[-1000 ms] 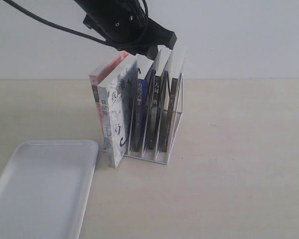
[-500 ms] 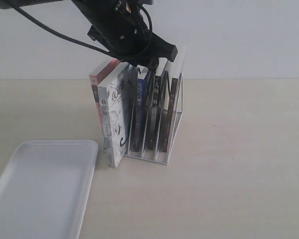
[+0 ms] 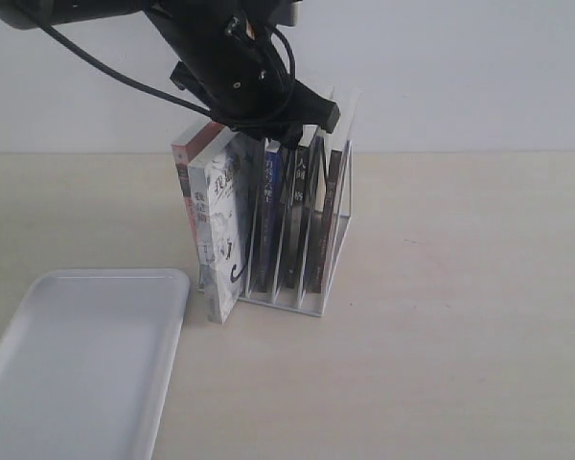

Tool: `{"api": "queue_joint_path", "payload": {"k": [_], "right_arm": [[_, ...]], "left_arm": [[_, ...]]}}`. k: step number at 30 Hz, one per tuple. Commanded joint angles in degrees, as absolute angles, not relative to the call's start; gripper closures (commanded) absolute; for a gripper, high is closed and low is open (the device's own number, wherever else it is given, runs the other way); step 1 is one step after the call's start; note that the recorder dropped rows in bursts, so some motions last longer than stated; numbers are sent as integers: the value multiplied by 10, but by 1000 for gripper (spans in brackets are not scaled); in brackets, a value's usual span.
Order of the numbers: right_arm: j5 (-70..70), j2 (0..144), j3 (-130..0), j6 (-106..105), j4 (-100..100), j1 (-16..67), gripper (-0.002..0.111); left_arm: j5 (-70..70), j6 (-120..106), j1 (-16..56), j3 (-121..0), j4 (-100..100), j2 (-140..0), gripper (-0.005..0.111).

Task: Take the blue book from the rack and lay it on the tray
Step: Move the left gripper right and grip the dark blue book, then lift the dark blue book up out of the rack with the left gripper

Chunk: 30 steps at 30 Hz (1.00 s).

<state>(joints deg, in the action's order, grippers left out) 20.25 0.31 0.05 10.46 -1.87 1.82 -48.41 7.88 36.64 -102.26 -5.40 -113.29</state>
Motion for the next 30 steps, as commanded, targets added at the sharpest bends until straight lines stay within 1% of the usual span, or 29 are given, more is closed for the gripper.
{"api": "queue_joint_path", "payload": {"k": [1,14,16,23,25,26,30], "right_arm": [[194,0,0,102,-20,17,108],[202,0,0,102,-20,17,108],[202,0,0,102,-20,17,108],[202,0,0,102,-20,17,108],[202,0,0,102,-20,17,108],[202,0,0,102,-20,17,108],[202,0,0,102,-20,17,108]], "left_arm": [[-485,79,365,-1027,-56,-1135,64],[-493,79,365,-1027,-54,-1153,64],[-492,79,365,-1027,-54,-1153,67],[-486,79,365,-1027,-54,-1153,91],[-475,79,365,-1027,-54,-1153,100],[-467,78,365,-1027,-54,-1153,102],[-465,78,365,-1029,-55,-1145,102]]}}
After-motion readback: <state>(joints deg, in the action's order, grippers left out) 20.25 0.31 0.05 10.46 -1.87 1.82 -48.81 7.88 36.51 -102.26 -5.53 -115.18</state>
